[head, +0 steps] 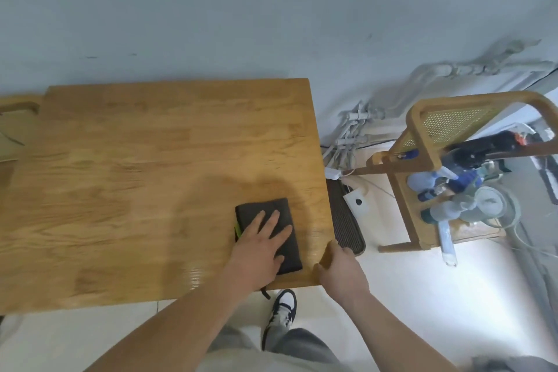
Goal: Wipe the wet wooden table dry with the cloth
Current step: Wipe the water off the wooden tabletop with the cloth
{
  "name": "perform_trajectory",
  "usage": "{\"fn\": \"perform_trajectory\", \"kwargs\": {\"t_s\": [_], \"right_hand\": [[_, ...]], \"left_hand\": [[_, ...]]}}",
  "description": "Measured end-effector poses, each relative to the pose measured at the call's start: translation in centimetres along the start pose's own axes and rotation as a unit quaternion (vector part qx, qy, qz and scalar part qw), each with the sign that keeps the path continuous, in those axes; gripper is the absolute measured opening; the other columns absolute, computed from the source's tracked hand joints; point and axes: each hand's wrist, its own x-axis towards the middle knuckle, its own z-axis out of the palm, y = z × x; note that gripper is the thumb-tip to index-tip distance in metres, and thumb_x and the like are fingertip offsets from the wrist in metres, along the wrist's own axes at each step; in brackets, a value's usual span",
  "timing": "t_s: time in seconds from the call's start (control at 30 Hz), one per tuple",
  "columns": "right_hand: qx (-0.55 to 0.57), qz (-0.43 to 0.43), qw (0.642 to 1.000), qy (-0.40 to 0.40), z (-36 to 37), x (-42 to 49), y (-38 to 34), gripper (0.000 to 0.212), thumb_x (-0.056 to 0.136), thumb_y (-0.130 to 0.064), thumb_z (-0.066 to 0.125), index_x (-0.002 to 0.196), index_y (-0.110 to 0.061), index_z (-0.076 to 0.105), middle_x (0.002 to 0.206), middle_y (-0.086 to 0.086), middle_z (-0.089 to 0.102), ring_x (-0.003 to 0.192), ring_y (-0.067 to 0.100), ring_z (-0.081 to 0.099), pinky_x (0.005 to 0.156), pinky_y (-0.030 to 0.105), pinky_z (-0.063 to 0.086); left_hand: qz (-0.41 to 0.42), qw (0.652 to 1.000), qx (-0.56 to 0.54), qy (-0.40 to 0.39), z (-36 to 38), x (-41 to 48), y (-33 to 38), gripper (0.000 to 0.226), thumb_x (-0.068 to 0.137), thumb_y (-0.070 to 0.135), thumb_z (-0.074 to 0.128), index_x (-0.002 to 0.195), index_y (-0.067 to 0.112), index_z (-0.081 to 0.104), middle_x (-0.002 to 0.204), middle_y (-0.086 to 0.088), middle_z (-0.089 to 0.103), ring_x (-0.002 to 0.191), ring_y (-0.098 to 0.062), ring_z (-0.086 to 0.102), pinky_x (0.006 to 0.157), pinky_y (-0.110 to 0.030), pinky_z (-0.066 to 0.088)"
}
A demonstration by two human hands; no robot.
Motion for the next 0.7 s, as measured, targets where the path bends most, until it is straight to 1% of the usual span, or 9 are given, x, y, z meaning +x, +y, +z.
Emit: {"fn": "perform_trajectory", "kwargs": {"t_s": [0.1,0.2,0.3,0.37,0.43,0.5,0.53,0.63,0.7], "right_hand": [[-0.067,-0.019,0.998,-0.007,-0.6,0.2,-0.5,0.042,0.092,-0.027,0.049,0.13,-0.01,0.047,0.126,0.013,0.053,0.102,0.033,0.061,0.084,0.04,0.053],[-0.039,-0.025,0.998,-0.039,-2.2,0.9,-0.1,0.036,0.091,-0.019,0.049,0.125,-0.01,0.059,0.119,0.01,0.058,0.09,0.027,0.059,0.084,0.039,0.055],[0.079,0.001,0.995,-0.061,-3.7,1.1,0.9,0.047,0.096,-0.016,0.052,0.142,-0.019,0.061,0.125,0.001,0.067,0.108,0.023,0.062,0.088,0.03,0.05],[0.218,0.038,0.972,-0.077,-4.2,0.7,1.8,0.045,0.096,-0.012,0.055,0.139,-0.023,0.063,0.122,-0.002,0.071,0.109,0.022,0.063,0.087,0.032,0.049],[0.338,0.084,0.931,-0.106,-4.3,0.4,2.7,0.036,0.098,-0.012,0.052,0.124,-0.027,0.071,0.11,-0.003,0.077,0.105,0.021,0.069,0.084,0.036,0.054],[0.409,0.111,0.897,-0.123,-4.3,0.2,3.5,0.031,0.1,-0.017,0.051,0.12,-0.025,0.073,0.108,0.0,0.079,0.107,0.02,0.071,0.084,0.039,0.06],[0.434,0.124,0.885,-0.116,-4.1,0.2,3.8,0.029,0.101,-0.019,0.05,0.118,-0.023,0.073,0.107,0.002,0.079,0.106,0.021,0.071,0.084,0.039,0.061],[0.439,0.156,0.882,-0.068,-3.5,0.3,3.9,0.023,0.103,-0.019,0.048,0.118,-0.019,0.066,0.105,0.009,0.076,0.095,0.025,0.069,0.082,0.041,0.057],[0.395,0.137,0.908,-0.036,-3.1,0.3,3.4,0.022,0.102,-0.017,0.051,0.119,-0.014,0.063,0.105,0.01,0.072,0.093,0.026,0.065,0.088,0.045,0.056]], "left_hand": [[0.024,0.999,0.029,-0.036,0.2,0.1,-1.8,0.079,0.104,0.044,0.049,0.161,0.043,-0.006,0.167,0.006,-0.027,0.154,-0.025,-0.023,0.128,-0.047,0.002],[-0.009,0.999,0.032,-0.002,0.9,-0.4,-2.3,0.081,0.102,0.043,0.052,0.16,0.046,-0.004,0.168,0.006,-0.026,0.155,-0.027,-0.022,0.127,-0.051,-0.004],[-0.129,0.989,-0.048,0.054,2.2,-0.2,1.6,0.082,0.096,0.038,0.05,0.161,0.041,0.0,0.17,0.002,-0.019,0.155,-0.033,-0.019,0.127,-0.053,-0.001],[-0.16,0.982,-0.073,0.074,3.0,0.7,5.5,0.084,0.094,0.037,0.049,0.162,0.037,0.0,0.171,-0.001,-0.016,0.154,-0.038,-0.019,0.125,-0.057,-0.001],[-0.077,0.994,-0.047,0.065,3.9,1.5,8.6,0.084,0.095,0.037,0.051,0.161,0.037,0.001,0.171,0.0,-0.017,0.153,-0.039,-0.022,0.124,-0.059,-0.004],[0.051,0.998,0.008,0.043,4.9,1.7,9.8,0.079,0.097,0.037,0.052,0.16,0.038,0.005,0.17,0.003,-0.017,0.153,-0.035,-0.024,0.124,-0.058,-0.006],[0.094,0.994,0.03,0.038,5.1,1.5,9.6,0.074,0.098,0.039,0.049,0.16,0.038,0.007,0.17,0.005,-0.017,0.154,-0.032,-0.024,0.124,-0.057,-0.007],[0.112,0.991,0.038,0.055,5.2,0.7,6.5,0.065,0.102,0.042,0.037,0.161,0.042,0.008,0.171,0.009,-0.014,0.155,-0.023,-0.022,0.126,-0.05,-0.006],[0.068,0.994,0.03,0.077,5.1,0.1,3.1,0.064,0.103,0.044,0.032,0.161,0.043,0.006,0.17,0.01,-0.013,0.156,-0.02,-0.02,0.127,-0.049,-0.004]]}}
